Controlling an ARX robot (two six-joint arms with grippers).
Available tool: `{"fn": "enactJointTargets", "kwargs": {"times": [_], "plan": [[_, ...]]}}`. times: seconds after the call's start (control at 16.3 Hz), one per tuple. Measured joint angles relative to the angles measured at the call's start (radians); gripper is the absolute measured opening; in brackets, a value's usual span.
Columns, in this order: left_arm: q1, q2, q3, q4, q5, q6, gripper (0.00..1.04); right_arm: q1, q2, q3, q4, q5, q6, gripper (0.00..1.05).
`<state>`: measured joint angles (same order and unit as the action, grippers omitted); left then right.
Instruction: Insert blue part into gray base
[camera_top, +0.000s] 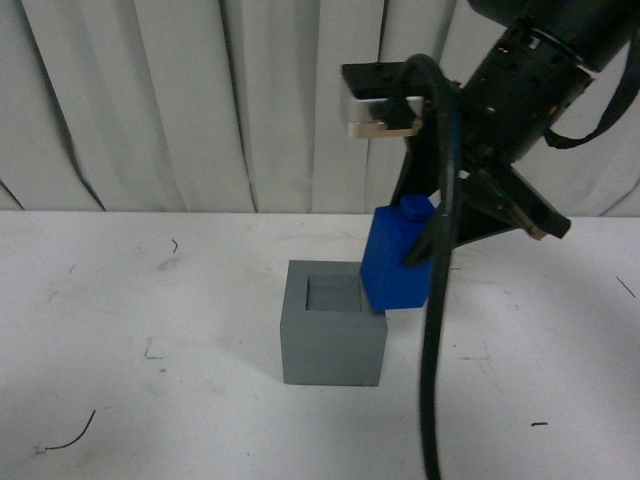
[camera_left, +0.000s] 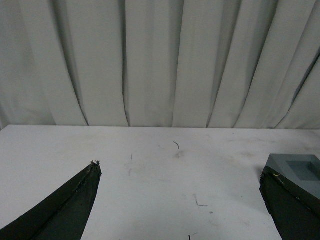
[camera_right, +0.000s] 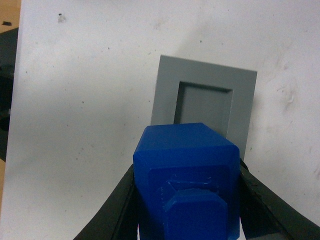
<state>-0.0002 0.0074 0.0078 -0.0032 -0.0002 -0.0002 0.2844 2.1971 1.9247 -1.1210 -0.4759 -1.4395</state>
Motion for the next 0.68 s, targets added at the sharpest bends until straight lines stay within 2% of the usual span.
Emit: {"fn": "enactJointTargets", "kwargs": {"times": [0.25, 0.68], "plan": [[0.000, 0.000, 0.000, 0.000, 0.000, 0.000, 0.98, 0.050, 0.032, 0.095, -0.002, 0.021, 0.101, 0.47], [0.000, 0.000, 0.000, 0.000, 0.000, 0.000, 0.98, 0.089, 0.095, 0.113, 0.033, 0.049, 0.219, 0.47]]}}
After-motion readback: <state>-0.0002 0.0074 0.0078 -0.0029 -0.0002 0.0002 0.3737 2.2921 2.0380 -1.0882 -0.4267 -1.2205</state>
